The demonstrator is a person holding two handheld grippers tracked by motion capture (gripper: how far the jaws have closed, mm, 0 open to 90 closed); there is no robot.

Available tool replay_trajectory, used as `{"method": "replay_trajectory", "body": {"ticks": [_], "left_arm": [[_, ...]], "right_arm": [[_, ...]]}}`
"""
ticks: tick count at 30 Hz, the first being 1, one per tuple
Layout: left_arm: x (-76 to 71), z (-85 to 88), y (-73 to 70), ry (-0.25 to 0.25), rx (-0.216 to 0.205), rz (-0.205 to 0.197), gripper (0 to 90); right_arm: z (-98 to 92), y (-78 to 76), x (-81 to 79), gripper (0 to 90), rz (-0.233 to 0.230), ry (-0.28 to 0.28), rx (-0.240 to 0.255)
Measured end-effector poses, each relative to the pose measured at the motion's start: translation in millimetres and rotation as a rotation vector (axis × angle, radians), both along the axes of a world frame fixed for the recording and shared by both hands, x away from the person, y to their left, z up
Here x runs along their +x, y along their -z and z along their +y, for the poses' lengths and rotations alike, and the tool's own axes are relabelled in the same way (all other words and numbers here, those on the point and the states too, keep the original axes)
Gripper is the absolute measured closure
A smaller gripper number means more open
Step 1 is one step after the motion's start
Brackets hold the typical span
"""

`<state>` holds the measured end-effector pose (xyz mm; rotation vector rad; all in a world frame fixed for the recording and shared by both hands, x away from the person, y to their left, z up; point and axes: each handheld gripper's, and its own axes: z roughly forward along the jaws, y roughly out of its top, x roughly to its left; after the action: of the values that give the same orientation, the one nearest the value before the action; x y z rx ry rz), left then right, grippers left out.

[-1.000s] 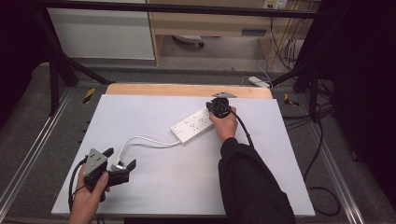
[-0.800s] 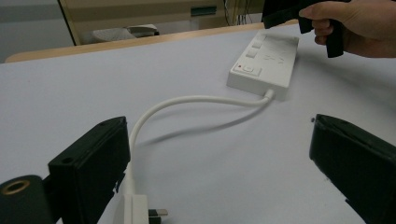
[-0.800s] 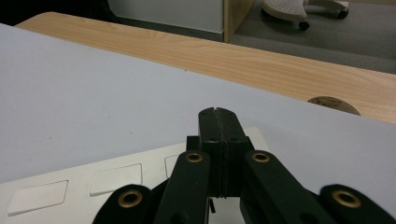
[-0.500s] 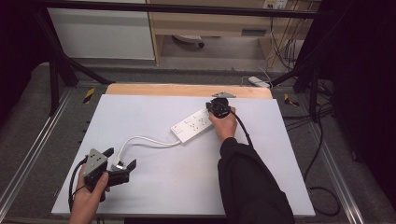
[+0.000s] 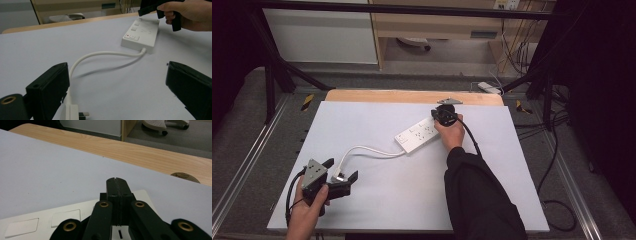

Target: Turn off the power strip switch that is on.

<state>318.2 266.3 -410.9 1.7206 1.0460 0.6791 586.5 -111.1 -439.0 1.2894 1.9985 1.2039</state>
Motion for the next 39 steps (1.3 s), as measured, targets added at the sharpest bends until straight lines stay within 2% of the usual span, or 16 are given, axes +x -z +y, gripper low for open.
{"method": "replay_trajectory", "body": {"ticks": [39], "left_arm": [[0.1, -0.2, 0.0, 0.002, -0.001, 0.000, 5.0]], "right_arm": [[0.5, 3.9, 1.2, 90.0, 0.009, -0.007, -0.020]]}}
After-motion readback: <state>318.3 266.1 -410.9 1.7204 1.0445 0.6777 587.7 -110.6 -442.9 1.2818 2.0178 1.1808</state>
